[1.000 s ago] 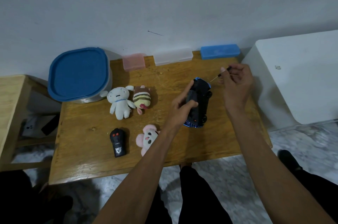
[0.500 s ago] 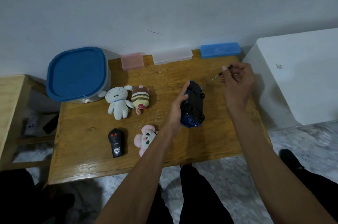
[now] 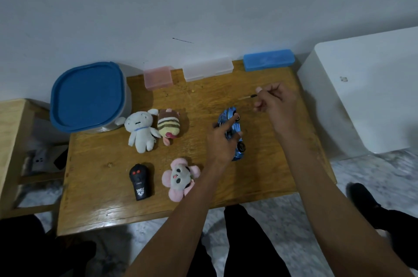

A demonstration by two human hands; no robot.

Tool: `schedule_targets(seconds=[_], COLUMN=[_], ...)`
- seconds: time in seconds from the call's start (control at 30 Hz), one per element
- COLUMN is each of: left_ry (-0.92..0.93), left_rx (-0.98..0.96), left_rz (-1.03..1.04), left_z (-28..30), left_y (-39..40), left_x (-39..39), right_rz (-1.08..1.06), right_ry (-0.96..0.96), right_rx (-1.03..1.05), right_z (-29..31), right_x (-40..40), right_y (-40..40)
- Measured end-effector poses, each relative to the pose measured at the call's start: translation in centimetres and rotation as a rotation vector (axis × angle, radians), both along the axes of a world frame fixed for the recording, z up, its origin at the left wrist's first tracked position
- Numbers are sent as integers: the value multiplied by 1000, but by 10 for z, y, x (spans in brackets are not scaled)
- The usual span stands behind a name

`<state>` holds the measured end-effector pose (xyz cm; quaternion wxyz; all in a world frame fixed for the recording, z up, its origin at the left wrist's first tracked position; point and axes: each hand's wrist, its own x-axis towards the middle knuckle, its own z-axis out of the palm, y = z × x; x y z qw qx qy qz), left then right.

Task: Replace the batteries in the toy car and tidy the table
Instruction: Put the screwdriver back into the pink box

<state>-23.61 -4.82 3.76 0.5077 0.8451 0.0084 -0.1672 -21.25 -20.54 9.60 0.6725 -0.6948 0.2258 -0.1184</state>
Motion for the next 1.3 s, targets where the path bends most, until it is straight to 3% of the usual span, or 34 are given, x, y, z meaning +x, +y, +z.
schedule_targets(seconds=[0.17, 0.37, 0.57, 0.7, 0.8, 0.97, 1.1, 1.3], left_ry=[-114, -148, -117, -169, -356, -513, -445, -310], left_rx=[236, 529, 699, 663, 581, 480, 456, 476], left_rz=[-26, -130, -296, -246, -97, 215, 298, 142], left_z=[-17, -25, -27, -17, -4, 2, -9, -27], left_y=[-10, -25, -28, -19, 3, 73, 134, 171], left_x=[-8, -12, -12, -7, 13, 80, 128, 177], right_rz=[90, 275, 303, 321, 345, 471, 554, 623], right_ry=[92, 186, 211, 198, 202, 149, 121, 56], right_rx=[24, -222, -285, -292, -306, -461, -589, -831], right_z=[-6, -8, -9, -7, -6, -6, -16, -41], right_x=[2, 7, 12, 25, 42, 79, 113, 158], right_y=[2, 6, 17, 32, 48, 86, 124, 171])
